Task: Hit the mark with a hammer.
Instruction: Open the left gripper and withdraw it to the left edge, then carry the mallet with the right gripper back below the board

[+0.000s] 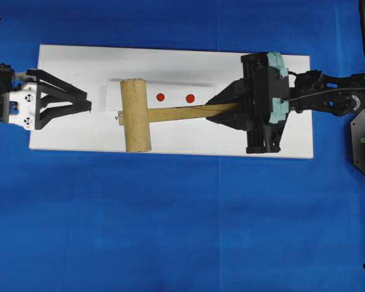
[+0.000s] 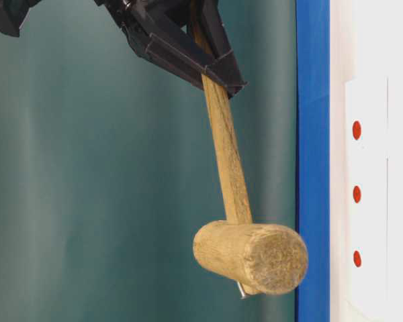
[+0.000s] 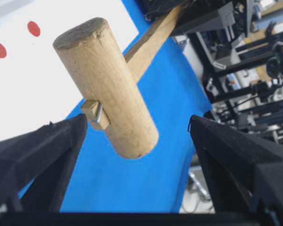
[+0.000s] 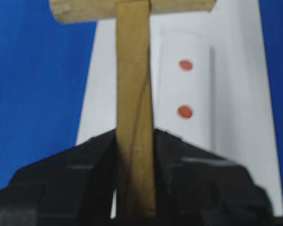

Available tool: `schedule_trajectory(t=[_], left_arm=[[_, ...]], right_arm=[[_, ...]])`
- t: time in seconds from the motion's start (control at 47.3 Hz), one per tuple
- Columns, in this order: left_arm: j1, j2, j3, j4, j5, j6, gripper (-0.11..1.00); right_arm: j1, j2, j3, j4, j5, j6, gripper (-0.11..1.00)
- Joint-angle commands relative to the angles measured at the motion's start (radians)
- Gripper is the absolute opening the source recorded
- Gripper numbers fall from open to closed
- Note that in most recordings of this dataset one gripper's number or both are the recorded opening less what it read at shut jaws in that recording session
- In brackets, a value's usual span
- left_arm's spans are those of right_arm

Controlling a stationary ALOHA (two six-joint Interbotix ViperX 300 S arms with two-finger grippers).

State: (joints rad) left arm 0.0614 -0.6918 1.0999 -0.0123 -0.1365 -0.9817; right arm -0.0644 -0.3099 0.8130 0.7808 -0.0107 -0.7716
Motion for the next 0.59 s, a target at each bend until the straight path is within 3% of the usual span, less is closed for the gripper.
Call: schedule_trajectory(t=[0.0, 0.212, 0.402, 0.571], left_arm=[[0.003, -0.011, -0.011, 0.003, 0.006, 0.025, 0.88], [0.003, -0.012, -0.009, 0.005, 0.015, 0.195, 0.88], [0.018, -0.005, -0.009, 0.008, 0.015, 0.512, 0.88], [0.032, -0.005, -0.005, 0.006, 0.015, 0.756, 0.88]], right_arm=[[0.003, -0.021, -0.015, 0.006, -0.009, 0.002, 0.08], [0.021, -0.006, -0.025, 0.067, -0.009, 0.003, 0.08], [0.097, 0.031, -0.041, 0.153, -0.037, 0.003, 0.08], [0.186, 0.078, -0.054, 0.233, -0.104, 0.003, 0.08]])
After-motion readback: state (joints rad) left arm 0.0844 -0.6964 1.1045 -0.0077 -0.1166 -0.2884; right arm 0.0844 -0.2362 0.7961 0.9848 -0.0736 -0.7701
